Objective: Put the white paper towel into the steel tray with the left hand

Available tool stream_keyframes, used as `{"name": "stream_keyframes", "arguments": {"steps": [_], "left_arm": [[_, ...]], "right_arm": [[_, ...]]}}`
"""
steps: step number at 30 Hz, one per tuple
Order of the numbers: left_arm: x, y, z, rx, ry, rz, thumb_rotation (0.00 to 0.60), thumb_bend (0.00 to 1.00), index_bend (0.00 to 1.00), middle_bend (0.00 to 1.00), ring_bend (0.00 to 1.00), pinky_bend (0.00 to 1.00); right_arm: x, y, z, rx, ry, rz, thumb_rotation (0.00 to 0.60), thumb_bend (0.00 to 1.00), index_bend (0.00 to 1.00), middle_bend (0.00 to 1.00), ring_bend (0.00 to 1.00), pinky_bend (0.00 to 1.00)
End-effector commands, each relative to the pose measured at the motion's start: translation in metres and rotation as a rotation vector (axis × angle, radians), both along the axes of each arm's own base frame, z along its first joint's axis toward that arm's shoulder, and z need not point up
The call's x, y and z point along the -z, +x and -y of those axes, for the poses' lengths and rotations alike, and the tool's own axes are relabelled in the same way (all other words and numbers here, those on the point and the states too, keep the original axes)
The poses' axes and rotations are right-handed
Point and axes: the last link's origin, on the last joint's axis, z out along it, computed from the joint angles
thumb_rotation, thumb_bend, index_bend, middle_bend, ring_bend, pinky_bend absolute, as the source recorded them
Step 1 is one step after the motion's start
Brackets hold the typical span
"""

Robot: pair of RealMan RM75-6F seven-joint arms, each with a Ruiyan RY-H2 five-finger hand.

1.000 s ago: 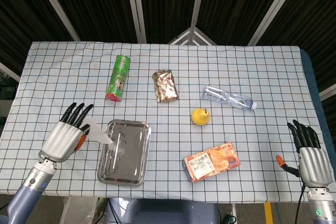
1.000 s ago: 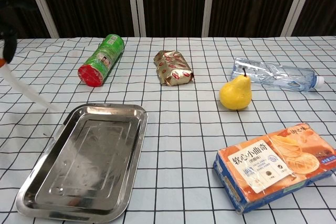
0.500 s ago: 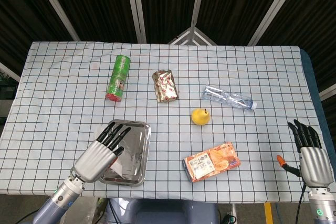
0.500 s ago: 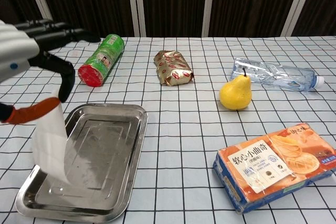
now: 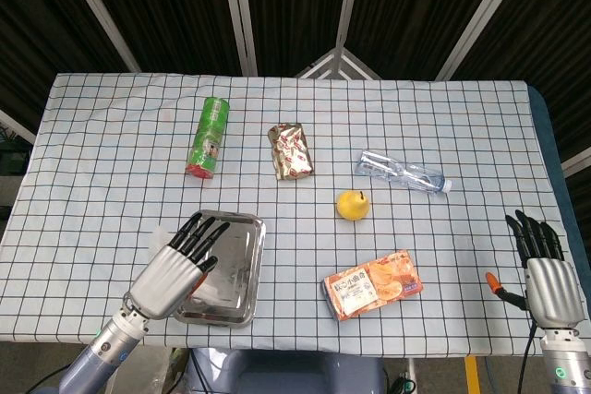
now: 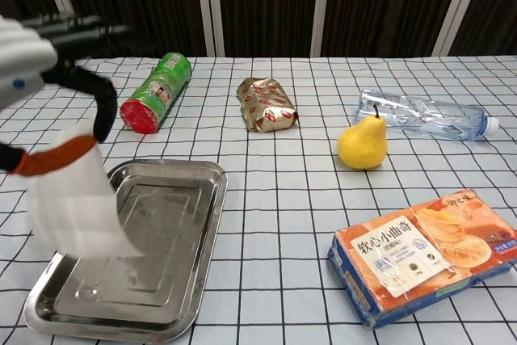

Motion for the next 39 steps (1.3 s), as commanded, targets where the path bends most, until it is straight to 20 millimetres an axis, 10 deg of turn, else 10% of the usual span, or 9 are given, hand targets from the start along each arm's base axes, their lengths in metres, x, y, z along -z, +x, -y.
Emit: {"name": "stream_keyframes", "arguments": {"steps": [1,9,31,39], "left_arm": [[-0.018,0.031,-0.014,0.059,0.057,0.023,0.6,0.52,0.61,0.04,0.0,0.0],[-0.014,0.046,-0.012,0.072,0.039,0.008,0.6,0.52,0.61,0.04,0.0,0.0],[0.034,-0.078,0.017,0.011,-0.237,-0.202,0.6,0.52,0.61,0.04,0.0,0.0],[0.041,-0.082,0.019,0.033,-0.249,-0.218,0.6,0.52,0.6,0.04,0.0,0.0]], "right_arm": [[-0.001,0.0,0.0,-0.001,-0.001,0.003,0.6,0.31,0.0,0.0,0.0,0.0],[-0.002,0.0,0.0,-0.002,-0.001,0.008,0.6,0.31,0.0,0.0,0.0,0.0],[0.0,0.0,0.001,0.013,0.004,0.001,0.6,0.31,0.0,0.0,0.0,0.0],[-0.001,-0.001,0.001,0.013,0.004,0.007,0.6,0.31,0.0,0.0,0.0,0.0]]}}
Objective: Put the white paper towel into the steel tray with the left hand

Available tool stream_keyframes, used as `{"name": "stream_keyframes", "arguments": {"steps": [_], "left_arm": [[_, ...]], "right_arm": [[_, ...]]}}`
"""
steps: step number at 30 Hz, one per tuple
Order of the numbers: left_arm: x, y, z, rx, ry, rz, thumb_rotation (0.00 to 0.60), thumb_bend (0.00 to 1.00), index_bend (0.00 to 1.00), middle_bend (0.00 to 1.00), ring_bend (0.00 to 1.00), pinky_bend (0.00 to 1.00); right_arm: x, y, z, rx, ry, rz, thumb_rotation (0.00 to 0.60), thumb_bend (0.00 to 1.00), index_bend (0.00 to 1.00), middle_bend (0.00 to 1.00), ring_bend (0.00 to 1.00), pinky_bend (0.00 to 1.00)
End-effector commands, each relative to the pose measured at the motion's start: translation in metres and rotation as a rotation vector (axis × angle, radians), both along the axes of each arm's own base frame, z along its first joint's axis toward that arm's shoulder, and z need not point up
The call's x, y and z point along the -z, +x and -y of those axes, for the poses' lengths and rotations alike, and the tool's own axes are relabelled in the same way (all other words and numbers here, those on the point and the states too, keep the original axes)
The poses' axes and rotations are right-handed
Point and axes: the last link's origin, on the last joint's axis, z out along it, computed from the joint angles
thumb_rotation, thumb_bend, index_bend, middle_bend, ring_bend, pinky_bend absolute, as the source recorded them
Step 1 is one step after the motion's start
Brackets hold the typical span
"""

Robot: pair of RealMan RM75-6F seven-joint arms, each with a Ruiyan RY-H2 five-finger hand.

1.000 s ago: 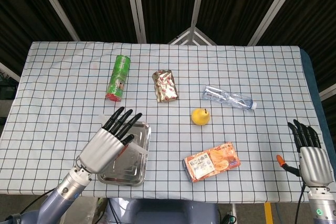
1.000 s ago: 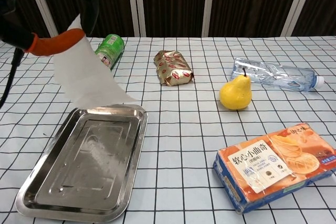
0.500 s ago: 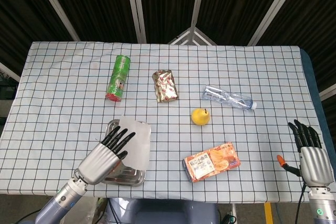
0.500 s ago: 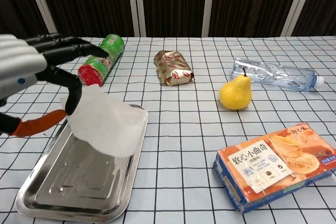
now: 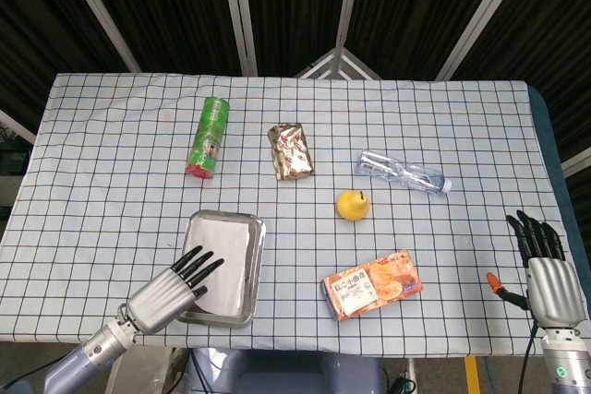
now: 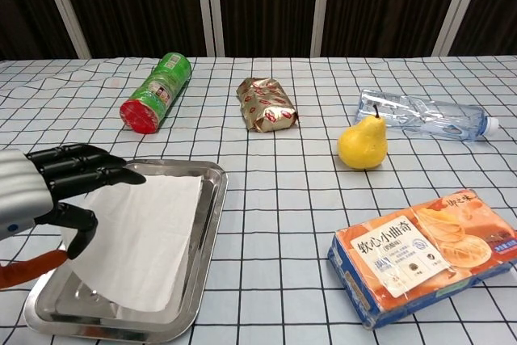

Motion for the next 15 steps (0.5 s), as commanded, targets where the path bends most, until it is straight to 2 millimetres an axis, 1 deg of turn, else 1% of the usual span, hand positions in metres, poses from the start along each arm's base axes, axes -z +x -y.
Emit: {"name": "stream_keyframes", "arguments": {"steps": [1,5,6,11,15], "left_arm": [[0.001,-0.002,0.0,0.001,-0.004,-0.016,0.6,0.52,0.6,0.04,0.0,0.0],[0.0,-0.004,0.002,-0.003,-0.001,-0.026,0.6,0.52,0.57,0.03,0.0,0.0],[0.0,-0.004,0.003,-0.007,-0.001,-0.03,0.6,0.51,0.54,0.02,0.0,0.0],[-0.008,-0.011,0.004,-0.025,0.001,-0.058,0.6,0.41,0.33,0.0,0.0,0.0],[-0.017,-0.018,0.005,-0.045,0.013,-0.078,0.6,0.34,0.11,0.0,0.0,0.0]], "right_arm": [[0.0,0.0,0.0,-0.002,0.0,0.0,0.6,0.31,0.0,0.0,0.0,0.0],[-0.001,0.0,0.0,-0.003,0.0,0.001,0.6,0.31,0.0,0.0,0.0,0.0],[-0.001,0.0,0.0,-0.003,0.0,0.002,0.6,0.31,0.0,0.0,0.0,0.0],[-0.001,0.0,-0.001,-0.004,-0.002,0.003,0.6,0.31,0.0,0.0,0.0,0.0],[-0.001,0.0,0.0,-0.001,0.0,0.003,0.6,0.31,0.0,0.0,0.0,0.0]]}}
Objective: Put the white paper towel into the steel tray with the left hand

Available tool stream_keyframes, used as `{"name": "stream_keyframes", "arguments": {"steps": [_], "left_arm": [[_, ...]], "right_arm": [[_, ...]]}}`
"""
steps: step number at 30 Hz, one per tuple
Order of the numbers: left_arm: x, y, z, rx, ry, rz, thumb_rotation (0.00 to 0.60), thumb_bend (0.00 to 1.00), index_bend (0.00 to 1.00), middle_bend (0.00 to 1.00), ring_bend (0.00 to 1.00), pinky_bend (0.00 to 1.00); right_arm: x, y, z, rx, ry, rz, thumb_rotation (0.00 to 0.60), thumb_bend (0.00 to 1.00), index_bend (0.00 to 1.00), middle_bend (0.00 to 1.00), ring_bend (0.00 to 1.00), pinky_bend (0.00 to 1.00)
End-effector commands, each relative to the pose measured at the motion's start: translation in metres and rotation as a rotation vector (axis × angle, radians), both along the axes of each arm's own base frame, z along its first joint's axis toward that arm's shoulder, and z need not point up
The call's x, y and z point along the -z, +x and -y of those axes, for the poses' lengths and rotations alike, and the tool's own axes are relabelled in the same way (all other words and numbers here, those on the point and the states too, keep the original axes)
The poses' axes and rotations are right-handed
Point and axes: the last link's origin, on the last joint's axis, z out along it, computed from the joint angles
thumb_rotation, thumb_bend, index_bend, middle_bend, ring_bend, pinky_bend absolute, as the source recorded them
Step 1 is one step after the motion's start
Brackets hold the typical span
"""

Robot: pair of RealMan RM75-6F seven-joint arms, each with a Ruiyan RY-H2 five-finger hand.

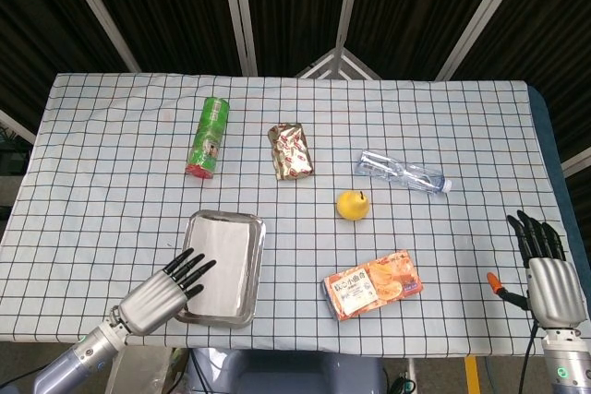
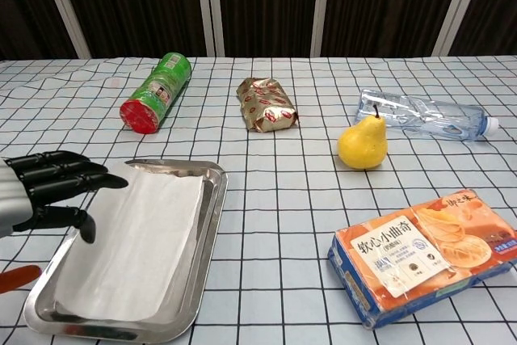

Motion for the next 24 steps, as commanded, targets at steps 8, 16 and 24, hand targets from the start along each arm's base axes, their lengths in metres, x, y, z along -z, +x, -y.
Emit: {"name": "stream_keyframes", "arguments": {"steps": [8,16,24], "left_arm": [[-0.013,-0.015,0.003,-0.067,0.008,-0.026,0.6,0.27,0.0,0.0,0.0,0.0],[-0.023,-0.024,0.004,-0.187,0.068,-0.004,0.6,0.25,0.0,0.0,0.0,0.0],[-0.056,-0.033,0.015,-0.316,0.31,0.17,0.6,0.0,0.0,0.0,0.0,0.0]], "right_arm": [[0.002,0.001,0.0,0.001,0.005,-0.004,0.6,0.31,0.0,0.0,0.0,0.0],[0.001,0.0,0.0,0.008,0.01,0.005,0.6,0.31,0.0,0.0,0.0,0.0],[0.0,0.0,0.0,-0.015,0.007,-0.032,0.6,0.31,0.0,0.0,0.0,0.0]]}}
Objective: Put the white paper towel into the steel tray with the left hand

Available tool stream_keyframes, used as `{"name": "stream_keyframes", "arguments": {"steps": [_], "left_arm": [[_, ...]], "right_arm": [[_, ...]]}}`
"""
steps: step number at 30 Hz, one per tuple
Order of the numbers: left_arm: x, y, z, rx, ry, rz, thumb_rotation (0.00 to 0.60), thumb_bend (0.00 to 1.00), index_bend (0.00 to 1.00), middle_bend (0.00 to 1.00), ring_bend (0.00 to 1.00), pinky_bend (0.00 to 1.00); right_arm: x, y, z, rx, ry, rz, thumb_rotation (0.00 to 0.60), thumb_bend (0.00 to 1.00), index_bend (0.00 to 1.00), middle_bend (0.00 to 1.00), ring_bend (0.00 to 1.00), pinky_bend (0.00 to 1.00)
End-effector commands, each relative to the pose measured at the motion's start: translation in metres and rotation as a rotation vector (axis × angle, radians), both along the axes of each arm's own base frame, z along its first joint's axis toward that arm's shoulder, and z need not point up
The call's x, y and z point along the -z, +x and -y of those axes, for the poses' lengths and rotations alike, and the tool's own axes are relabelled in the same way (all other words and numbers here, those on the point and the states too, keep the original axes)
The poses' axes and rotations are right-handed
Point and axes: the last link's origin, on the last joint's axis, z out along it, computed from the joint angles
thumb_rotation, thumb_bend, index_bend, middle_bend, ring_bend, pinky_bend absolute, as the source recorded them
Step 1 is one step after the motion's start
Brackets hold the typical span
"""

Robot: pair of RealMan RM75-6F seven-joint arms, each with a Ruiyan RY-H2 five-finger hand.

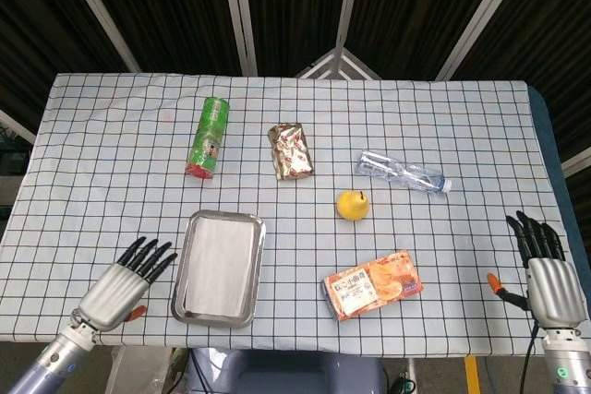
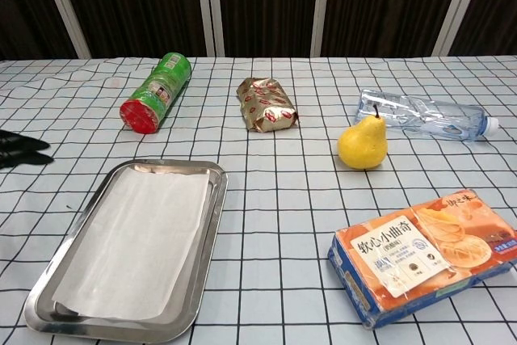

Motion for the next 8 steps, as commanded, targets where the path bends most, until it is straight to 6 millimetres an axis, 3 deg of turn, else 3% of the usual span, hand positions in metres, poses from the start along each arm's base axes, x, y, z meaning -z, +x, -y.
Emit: {"name": "stream_keyframes", "arguments": {"steps": [1,8], "left_arm": [[-0.02,-0.006,0.008,-0.063,0.156,0.082,0.6,0.0,0.0,0.0,0.0,0.0],[-0.052,-0.028,0.033,-0.18,0.394,0.161,0.6,0.0,0.0,0.0,0.0,0.0]], "right_arm": [[0.0,0.001,0.0,-0.013,-0.001,-0.015,0.6,0.31,0.0,0.0,0.0,0.0],[0.003,0.002,-0.002,-0.034,-0.003,-0.053,0.6,0.31,0.0,0.0,0.0,0.0]]}}
